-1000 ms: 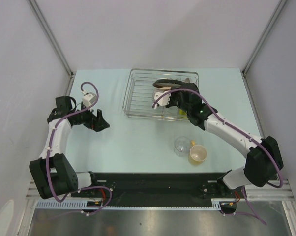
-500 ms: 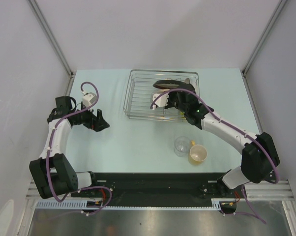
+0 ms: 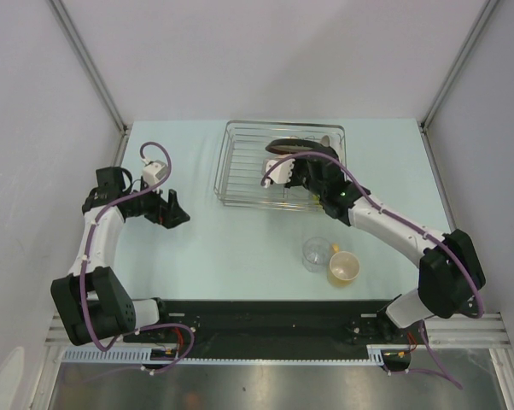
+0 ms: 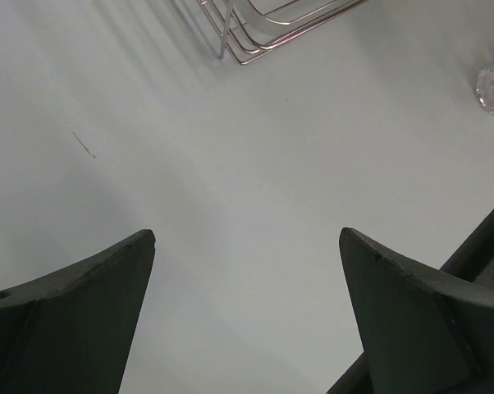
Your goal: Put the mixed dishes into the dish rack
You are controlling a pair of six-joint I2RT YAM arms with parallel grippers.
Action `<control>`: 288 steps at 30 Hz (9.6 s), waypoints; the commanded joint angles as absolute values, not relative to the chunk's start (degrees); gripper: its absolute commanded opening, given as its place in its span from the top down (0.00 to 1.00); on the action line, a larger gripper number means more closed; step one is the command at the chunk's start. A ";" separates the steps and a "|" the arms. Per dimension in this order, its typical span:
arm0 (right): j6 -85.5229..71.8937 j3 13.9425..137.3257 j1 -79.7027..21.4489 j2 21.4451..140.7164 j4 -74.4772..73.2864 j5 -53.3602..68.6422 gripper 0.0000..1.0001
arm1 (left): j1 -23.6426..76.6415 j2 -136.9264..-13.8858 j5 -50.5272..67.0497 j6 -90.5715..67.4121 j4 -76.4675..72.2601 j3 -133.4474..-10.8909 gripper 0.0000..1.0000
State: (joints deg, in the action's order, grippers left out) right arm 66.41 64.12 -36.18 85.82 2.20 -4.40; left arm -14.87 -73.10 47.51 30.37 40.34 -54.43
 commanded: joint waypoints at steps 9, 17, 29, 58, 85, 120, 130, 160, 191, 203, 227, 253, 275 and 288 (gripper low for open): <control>60.29 54.06 -38.85 89.56 2.72 -7.02 1.00 | -15.12 -72.77 47.46 29.88 39.20 -57.04 0.00; 58.98 53.53 -39.64 91.06 3.43 -8.88 0.85 | -15.21 -72.95 47.37 30.06 39.11 -57.39 0.00; 55.28 53.53 -39.55 88.51 6.05 -10.72 0.70 | -15.29 -72.34 47.46 30.23 39.20 -57.22 0.00; -5.09 68.82 -18.73 78.31 -13.43 -12.38 0.00 | -0.89 -84.01 37.72 11.25 23.03 -74.69 0.00; -15.56 67.59 -14.59 90.17 -22.24 -10.72 0.00 | 8.26 -100.11 22.24 15.90 16.88 -72.96 0.00; -17.58 54.23 -13.97 74.80 -28.91 -13.62 0.00 | 9.05 -75.76 23.38 21.97 20.74 -52.12 0.00; -17.32 53.17 -28.35 62.33 -33.22 -18.98 0.00 | 9.05 -72.25 23.11 21.18 22.58 -54.22 0.00; -35.24 56.68 -72.32 68.54 -50.37 -38.23 0.17 | 6.77 -53.79 24.00 16.52 37.88 -62.75 0.00; -31.64 54.85 -64.34 80.51 -36.91 -28.30 0.54 | 6.77 -52.12 22.68 16.52 37.44 -59.59 0.00; -30.41 53.35 -59.86 77.44 -33.94 -21.64 1.00 | 6.77 -51.77 23.64 13.54 38.32 -61.52 0.00; -48.95 61.17 -44.47 64.24 12.12 28.30 1.00 | -3.69 -64.24 85.16 -32.83 14.37 -62.59 0.00; -69.87 58.18 -42.98 79.62 44.55 32.43 1.00 | -1.76 -68.03 91.50 -19.25 26.98 -64.60 0.00; -70.93 57.83 -45.00 83.76 49.39 29.89 1.00 | -0.53 -66.01 86.58 -27.40 16.71 -62.76 0.11; -69.35 57.39 -44.83 82.62 47.20 28.57 1.00 | -0.53 -66.18 83.94 -30.32 14.06 -62.22 0.85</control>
